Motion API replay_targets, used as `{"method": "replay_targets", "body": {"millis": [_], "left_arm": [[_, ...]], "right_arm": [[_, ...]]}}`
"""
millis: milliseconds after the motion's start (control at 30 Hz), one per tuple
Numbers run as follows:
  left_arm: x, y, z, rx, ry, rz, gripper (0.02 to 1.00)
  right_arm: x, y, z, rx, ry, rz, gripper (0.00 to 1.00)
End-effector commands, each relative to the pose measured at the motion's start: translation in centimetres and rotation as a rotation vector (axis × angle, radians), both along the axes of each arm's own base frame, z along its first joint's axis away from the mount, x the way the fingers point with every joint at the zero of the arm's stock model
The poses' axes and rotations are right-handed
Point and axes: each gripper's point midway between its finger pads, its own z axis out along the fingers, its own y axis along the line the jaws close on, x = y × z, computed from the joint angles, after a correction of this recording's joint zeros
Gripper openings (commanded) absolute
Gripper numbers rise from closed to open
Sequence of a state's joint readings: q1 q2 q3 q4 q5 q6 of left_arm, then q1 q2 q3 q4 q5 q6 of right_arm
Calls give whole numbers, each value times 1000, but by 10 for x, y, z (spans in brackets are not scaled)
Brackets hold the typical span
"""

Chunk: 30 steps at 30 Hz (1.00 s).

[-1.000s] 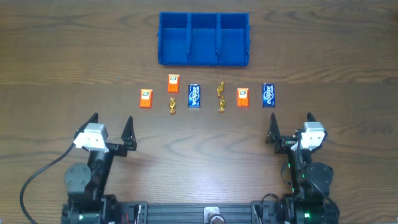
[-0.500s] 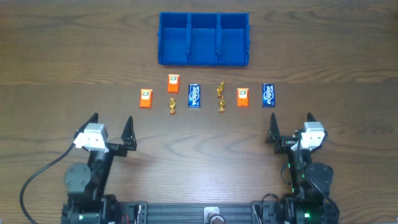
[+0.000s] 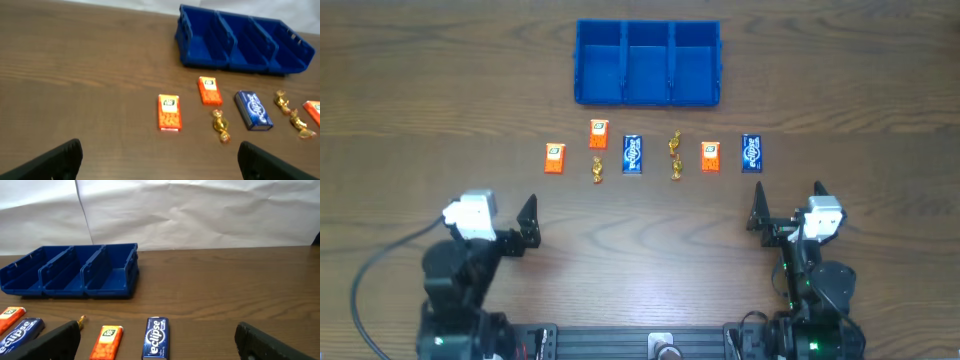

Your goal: Sort Candies Into Trays

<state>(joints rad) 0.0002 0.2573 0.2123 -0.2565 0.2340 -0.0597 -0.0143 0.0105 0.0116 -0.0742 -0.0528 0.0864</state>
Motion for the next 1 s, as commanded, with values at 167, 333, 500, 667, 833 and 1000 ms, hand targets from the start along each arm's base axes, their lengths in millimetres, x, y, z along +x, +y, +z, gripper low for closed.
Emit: {"method": "replay_targets", "body": {"millis": [167, 333, 500, 667, 833, 1000], "left_arm": [[29, -1, 68, -9, 252, -4, 993], [55, -6, 46, -9, 467, -42, 996], [75, -14, 6, 21, 651, -93, 1000], [92, -26, -23, 61, 742, -122, 1000], [105, -38, -49, 129, 797, -149, 982], [117, -45, -75, 188, 833, -159, 972]], "right_arm": [[0, 1, -1, -13, -2, 5, 998], [0, 1, -1, -13, -2, 5, 998], [0, 1, -1, -13, -2, 5, 998], [0, 1, -1, -13, -2, 5, 998], [0, 1, -1, -13, -2, 5, 998], [0, 1, -1, -13, -2, 5, 998]]}}
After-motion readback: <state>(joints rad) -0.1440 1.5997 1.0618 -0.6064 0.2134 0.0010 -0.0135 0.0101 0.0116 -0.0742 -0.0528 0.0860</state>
